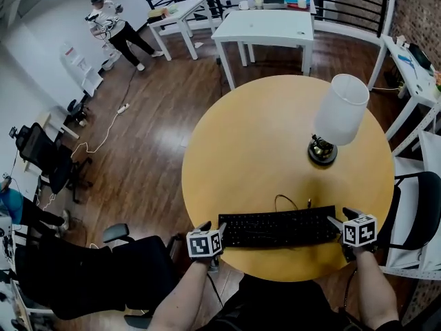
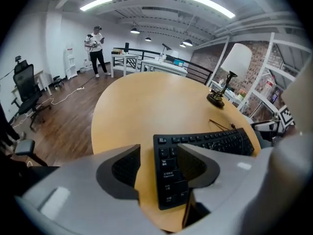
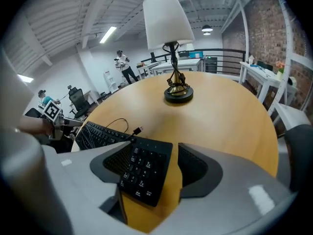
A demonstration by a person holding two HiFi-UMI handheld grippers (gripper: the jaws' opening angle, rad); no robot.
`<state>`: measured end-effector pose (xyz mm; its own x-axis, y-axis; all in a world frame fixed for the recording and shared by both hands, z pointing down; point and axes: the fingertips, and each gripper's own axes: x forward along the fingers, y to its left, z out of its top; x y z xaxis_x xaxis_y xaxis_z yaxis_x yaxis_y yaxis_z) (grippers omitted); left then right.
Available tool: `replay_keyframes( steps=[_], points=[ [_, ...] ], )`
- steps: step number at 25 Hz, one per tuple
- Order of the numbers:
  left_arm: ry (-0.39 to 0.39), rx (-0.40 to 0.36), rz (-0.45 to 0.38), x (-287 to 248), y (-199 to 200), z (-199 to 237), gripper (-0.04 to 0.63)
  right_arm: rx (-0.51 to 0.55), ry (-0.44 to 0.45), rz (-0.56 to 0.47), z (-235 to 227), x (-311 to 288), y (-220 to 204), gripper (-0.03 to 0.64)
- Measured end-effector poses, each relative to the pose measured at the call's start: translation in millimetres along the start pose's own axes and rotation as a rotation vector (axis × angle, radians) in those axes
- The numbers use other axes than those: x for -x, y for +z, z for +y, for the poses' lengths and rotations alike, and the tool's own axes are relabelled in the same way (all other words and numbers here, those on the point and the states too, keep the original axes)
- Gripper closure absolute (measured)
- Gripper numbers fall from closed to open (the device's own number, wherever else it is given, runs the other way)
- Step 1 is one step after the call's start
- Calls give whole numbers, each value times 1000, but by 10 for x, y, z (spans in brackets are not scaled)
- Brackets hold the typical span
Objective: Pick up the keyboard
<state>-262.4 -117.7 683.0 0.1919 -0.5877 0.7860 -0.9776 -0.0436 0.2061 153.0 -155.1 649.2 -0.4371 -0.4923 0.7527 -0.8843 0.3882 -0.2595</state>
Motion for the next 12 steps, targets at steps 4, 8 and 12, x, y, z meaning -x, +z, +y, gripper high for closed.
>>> replay_keyframes(
  steps=[4,8,12],
  points=[
    [-32,8,46,-78,-99,101,327,-43,37,37,10,-266,-98,297],
    [-65,19,75,-107,-109,-1,311,-89,67,77,-45,-284,-161,259],
    [-154,61,86,-126,-142,-96,309,-122,115,117,-4,-362,-250,233]
  ],
)
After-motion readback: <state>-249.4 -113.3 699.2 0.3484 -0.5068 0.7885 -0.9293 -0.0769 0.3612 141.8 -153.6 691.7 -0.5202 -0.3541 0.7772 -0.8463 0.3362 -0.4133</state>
